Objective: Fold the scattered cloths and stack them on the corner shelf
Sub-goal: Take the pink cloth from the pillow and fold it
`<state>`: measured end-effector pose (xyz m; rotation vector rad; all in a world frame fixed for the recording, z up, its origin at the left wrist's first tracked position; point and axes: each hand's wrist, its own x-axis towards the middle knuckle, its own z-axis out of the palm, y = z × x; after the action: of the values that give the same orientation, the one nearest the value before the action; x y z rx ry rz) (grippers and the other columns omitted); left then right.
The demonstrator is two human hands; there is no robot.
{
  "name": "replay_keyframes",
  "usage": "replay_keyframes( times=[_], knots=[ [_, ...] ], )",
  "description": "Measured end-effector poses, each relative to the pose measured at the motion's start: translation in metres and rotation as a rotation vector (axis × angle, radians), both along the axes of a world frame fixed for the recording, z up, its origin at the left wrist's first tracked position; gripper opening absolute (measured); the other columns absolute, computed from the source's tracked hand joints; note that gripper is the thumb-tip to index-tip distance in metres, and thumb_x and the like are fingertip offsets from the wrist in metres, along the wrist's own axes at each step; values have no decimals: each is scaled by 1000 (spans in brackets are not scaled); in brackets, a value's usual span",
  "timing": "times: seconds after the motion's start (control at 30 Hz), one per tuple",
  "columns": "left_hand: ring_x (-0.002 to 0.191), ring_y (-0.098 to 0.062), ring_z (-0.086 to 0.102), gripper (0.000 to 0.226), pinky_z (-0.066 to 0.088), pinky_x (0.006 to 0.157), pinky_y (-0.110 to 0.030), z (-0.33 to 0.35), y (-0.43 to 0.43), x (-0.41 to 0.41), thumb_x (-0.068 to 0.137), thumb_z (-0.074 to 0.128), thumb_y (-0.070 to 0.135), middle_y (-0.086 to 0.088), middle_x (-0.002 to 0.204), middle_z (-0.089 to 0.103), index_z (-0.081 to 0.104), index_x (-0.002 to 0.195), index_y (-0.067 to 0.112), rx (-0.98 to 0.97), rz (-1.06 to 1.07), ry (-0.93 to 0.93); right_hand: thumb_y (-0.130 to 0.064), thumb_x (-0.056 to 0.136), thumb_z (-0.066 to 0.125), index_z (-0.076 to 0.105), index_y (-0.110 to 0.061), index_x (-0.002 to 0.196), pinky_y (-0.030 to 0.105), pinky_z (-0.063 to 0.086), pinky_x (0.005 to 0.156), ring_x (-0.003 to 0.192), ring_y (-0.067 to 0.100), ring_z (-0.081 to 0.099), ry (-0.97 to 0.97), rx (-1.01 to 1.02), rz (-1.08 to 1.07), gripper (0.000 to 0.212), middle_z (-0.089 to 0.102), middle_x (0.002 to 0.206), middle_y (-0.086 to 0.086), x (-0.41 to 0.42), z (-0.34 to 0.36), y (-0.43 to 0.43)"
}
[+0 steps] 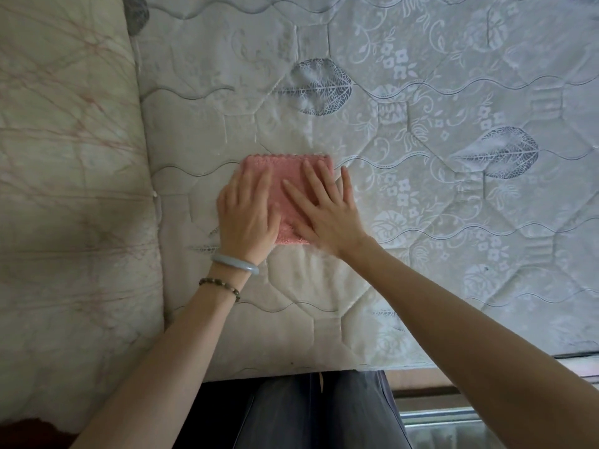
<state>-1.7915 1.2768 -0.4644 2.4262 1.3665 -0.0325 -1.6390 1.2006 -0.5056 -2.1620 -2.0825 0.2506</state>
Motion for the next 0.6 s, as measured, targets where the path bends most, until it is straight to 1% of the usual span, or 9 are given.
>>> replay_keyframes(
  times=[0.07,0.13,0.23,0.3,0.4,0.47,0.53,0.57,0.6],
  knots=[
    [143,-35,22,58,18,112,-54,-15,2,-1,95,35,41,-15,155,24,26,149,21,19,-160,85,-56,96,25,37,-25,145,58,18,113,141,37,27,-9,-29,-7,59,32,151,17,-1,-2,-4],
    [145,-34,15,60,14,114,-57,-32,3,-8,96,26,51,-12,157,20,19,150,25,-26,-245,159,-55,96,19,35,-24,146,58,19,113,141,36,27,-36,-99,13,61,32,152,16,2,-9,-10],
    [145,-33,13,63,10,114,-57,-39,7,-9,95,24,54,-11,157,19,13,150,24,-75,-269,203,-56,96,18,36,-23,146,57,18,113,141,36,28,-38,-217,20,62,33,151,16,5,-10,-6],
    [144,-33,17,65,12,114,-55,-30,9,-4,94,27,55,-12,156,22,19,150,23,-89,-227,153,-54,97,20,37,-22,145,56,17,113,141,37,28,-11,-182,18,61,32,151,17,3,-4,-6],
    [135,-36,34,63,28,112,-48,-18,13,-1,91,52,42,-20,145,38,36,143,9,-247,62,-163,-34,93,42,43,-12,141,50,21,113,140,41,25,190,-109,-115,53,28,151,23,2,15,-4],
    [117,-36,49,49,42,102,-45,-13,13,-2,84,66,35,-16,123,50,52,122,7,-356,392,-402,-18,88,52,47,-3,133,43,38,106,127,37,40,454,-96,-390,47,38,140,23,1,32,-4],
    [100,-36,56,25,49,86,-40,-6,12,1,78,72,33,-11,100,53,52,87,21,-416,643,-404,-15,85,57,48,-7,124,30,46,85,109,25,51,745,-185,-724,41,49,122,11,-2,42,-2],
    [93,-36,57,30,49,78,-38,-6,12,4,75,74,34,-14,93,55,46,77,23,-428,695,-380,-16,82,59,48,-10,118,24,44,74,101,21,54,850,-238,-857,38,52,112,5,-3,44,1],
    [88,-35,58,35,48,71,-35,-7,10,6,74,75,37,-17,92,59,45,76,20,-447,734,-366,-17,80,60,48,-12,112,20,41,66,93,18,56,906,-277,-944,34,54,104,2,-2,46,4]
  ],
)
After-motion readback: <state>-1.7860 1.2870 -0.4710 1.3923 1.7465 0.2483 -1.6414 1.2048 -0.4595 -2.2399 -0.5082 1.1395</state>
